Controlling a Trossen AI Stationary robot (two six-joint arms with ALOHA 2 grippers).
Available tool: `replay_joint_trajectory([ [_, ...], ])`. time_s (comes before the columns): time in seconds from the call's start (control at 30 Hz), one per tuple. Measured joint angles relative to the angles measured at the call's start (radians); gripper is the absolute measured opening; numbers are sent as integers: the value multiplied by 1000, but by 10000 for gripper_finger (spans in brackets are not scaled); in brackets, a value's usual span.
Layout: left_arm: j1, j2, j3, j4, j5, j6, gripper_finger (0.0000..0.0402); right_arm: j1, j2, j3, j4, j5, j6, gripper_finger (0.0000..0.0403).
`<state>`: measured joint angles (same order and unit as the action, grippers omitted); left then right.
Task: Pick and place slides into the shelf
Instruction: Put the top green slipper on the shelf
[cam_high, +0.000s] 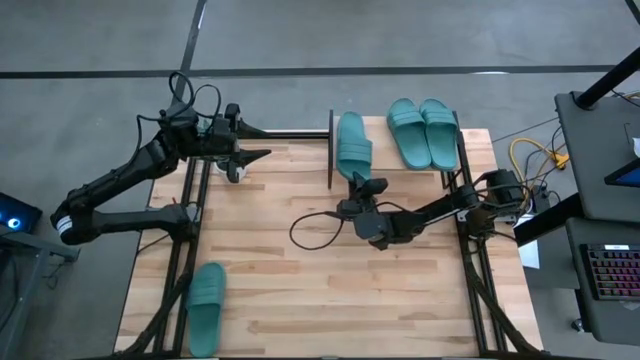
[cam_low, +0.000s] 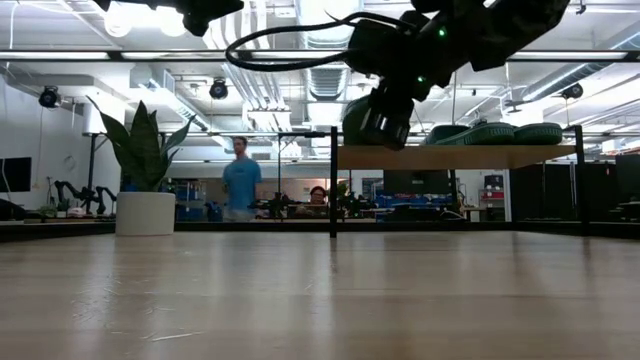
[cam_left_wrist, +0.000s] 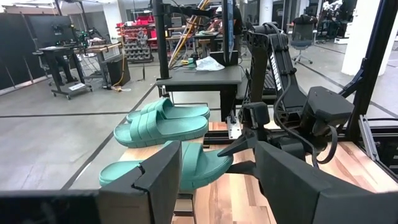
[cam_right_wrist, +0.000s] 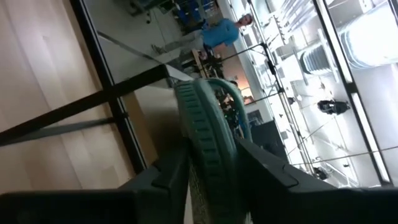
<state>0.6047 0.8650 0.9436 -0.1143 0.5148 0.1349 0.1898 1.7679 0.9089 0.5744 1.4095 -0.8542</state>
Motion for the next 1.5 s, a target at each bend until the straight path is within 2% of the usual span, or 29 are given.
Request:
replay_joint_trajectory([
  [0.4,0,0,-1,0,0,0,190,9,-2,23,-2,-2,37,195],
  [0.73,0,0,-2,-9,0,0,190,50,-13,28,-2,-3,124,201],
  [1.03,0,0,-2,-9,0,0,190,58,-21,33,-2,-14,81,201],
  [1.1,0,0,-2,-9,0,-5,190,61,-38,32,0,-86,84,201],
  [1.17,0,0,-2,-11,2,-26,190,61,-73,18,-3,-214,110,201],
  [1.33,0,-11,-2,-71,3,-32,190,38,-244,-12,-199,-641,270,201],
  [1.47,0,-33,-2,-134,4,-33,190,-46,-409,-33,-395,-1032,346,201],
  [1.5,0,-38,-2,-145,4,-32,190,-70,-445,-42,-423,-1094,347,201],
])
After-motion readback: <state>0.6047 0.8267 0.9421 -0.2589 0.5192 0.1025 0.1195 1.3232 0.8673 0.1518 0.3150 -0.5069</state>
